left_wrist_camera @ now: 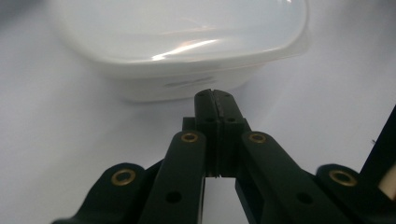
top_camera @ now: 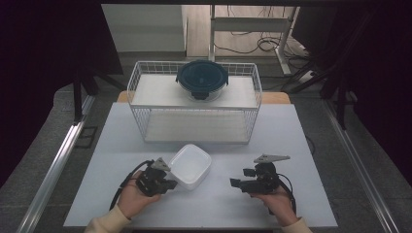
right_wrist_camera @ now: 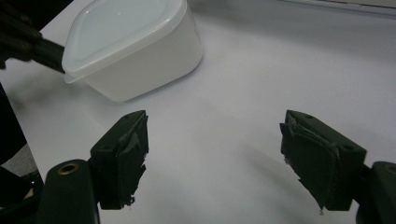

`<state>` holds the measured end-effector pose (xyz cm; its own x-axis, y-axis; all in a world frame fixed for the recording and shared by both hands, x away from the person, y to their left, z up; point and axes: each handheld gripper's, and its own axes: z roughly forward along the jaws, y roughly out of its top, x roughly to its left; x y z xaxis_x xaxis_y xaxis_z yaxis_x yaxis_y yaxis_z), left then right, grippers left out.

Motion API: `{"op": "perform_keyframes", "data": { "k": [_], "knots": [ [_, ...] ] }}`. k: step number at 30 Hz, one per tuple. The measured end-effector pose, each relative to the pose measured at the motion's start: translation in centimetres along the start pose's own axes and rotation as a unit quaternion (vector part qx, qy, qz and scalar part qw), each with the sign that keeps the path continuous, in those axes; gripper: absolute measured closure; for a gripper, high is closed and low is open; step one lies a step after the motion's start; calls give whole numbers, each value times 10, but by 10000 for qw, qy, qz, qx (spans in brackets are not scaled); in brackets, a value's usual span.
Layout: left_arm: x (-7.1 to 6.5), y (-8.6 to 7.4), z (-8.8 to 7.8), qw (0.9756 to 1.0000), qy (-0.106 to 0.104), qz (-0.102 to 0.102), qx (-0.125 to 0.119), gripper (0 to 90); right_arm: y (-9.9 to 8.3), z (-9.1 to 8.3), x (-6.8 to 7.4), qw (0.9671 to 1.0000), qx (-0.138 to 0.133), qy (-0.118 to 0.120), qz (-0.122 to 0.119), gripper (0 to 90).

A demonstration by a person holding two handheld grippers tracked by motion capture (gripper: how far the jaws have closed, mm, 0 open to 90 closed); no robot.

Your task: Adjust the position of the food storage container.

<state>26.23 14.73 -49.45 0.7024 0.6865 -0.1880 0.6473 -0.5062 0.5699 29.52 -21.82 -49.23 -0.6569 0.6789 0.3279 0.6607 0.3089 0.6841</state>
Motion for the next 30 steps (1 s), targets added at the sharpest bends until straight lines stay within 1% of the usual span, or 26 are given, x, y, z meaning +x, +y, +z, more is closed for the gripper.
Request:
{"op": "perform_keyframes", "data": {
  "k": [1, 2, 4, 5, 6, 8, 10, 11, 12, 13, 15, 17, 18, 19, 20, 22, 23, 25, 28, 30],
  "knots": [
    [5, -2, -5, 9999, 57, -96, -77, 900, 0, 0, 0, 10000, -4, -2, 2, 227],
    [13, -3, -12, 9996, 148, -192, -131, 900, 0, 0, -1, 10000, -17, 0, 8, 227],
    [25, -4, -20, 9990, 292, -275, -186, 900, 0, 0, -1, 10000, -12, -5, 14, 227],
    [30, -3, -22, 9985, 355, -352, -218, 900, 0, 0, -1, 10000, -11, -11, 10, 228],
    [39, -2, -24, 9978, 398, -472, -245, 900, 1, 1, -1, 10000, -2, -9, 14, 228],
    [51, 2, -24, 9971, 412, -573, -291, 900, 1, 1, 0, 10000, -9, -11, 18, 227],
    [58, 8, -20, 9969, 393, -615, -280, 900, 1, 1, 0, 10000, -13, -22, 10, 227],
    [59, 10, -17, 9969, 378, -630, -281, 900, 1, 0, -1, 10000, -15, -25, 11, 227],
    [60, 15, -13, 9971, 315, -632, -286, 900, 1, 0, -1, 10000, -23, -26, 11, 227],
    [60, 18, -10, 9976, 283, -586, -251, 900, 1, 0, -2, 10000, -28, -33, 10, 227],
    [58, 24, -3, 9978, 236, -568, -241, 900, 1, -1, -3, 10000, -28, -41, 29, 226],
    [58, 26, 2, 9980, 85, -594, -220, 900, 2, -3, -4, 10000, -54, -58, 48, 227],
    [59, 28, 4, 9979, 97, -603, -207, 900, 2, -4, -4, 9999, -76, -48, 59, 227],
    [58, 28, 5, 9979, 85, -610, -202, 900, 2, -5, -4, 9999, -88, -49, 68, 227],
    [58, 28, 5, 9978, 30, -625, -199, 900, 2, -5, -4, 9999, -102, -48, 84, 227],
    [56, 27, 5, 9976, -143, -642, -209, 900, 2, -6, -5, 9999, -109, -61, 67, 227],
    [54, 27, 5, 9976, -168, -632, -206, 900, 2, -6, -6, 9999, -108, -59, 85, 227],
    [47, 27, 6, 9980, -223, -561, -190, 900, 2, -6, -6, 9999, -127, -75, 85, 227],
    [35, 26, 11, 9981, -373, -468, -153, 900, 3, -7, -6, 9998, -135, -68, 88, 227],
    [26, 25, 15, 9983, -434, -373, -70, 900, 3, -7, -6, 9998, -142, -71, 74, 227]
  ]
}}
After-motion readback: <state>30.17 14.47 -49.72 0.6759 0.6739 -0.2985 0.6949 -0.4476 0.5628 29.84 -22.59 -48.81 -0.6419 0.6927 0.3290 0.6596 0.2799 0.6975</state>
